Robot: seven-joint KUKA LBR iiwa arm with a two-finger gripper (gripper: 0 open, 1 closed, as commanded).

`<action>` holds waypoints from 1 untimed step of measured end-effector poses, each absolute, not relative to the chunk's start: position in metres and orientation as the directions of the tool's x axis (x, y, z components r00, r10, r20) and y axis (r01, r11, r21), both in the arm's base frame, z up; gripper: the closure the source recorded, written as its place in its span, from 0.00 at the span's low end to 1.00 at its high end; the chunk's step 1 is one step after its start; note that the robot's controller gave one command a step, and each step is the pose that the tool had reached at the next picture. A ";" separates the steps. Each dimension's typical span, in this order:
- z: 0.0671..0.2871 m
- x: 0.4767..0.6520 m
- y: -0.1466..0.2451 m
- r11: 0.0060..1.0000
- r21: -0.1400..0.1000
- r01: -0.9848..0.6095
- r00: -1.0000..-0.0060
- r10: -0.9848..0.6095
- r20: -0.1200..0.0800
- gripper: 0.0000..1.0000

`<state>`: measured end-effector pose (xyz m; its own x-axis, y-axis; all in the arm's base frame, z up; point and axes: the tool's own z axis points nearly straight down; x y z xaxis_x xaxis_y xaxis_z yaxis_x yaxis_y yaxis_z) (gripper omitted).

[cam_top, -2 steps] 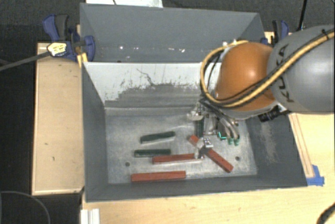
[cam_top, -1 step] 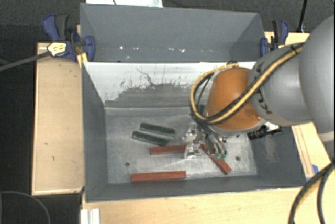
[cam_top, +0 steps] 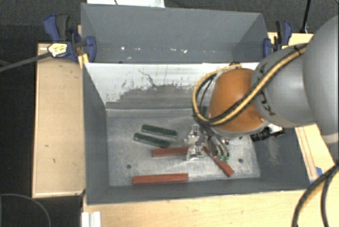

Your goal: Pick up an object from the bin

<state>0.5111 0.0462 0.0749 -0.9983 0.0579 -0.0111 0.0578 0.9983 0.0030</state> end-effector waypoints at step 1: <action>0.208 0.499 0.042 0.998 0.001 0.064 -0.998 0.064 -0.002 1.00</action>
Offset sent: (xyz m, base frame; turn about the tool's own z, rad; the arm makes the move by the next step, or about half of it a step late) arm 0.0000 0.0000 0.0000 0.0000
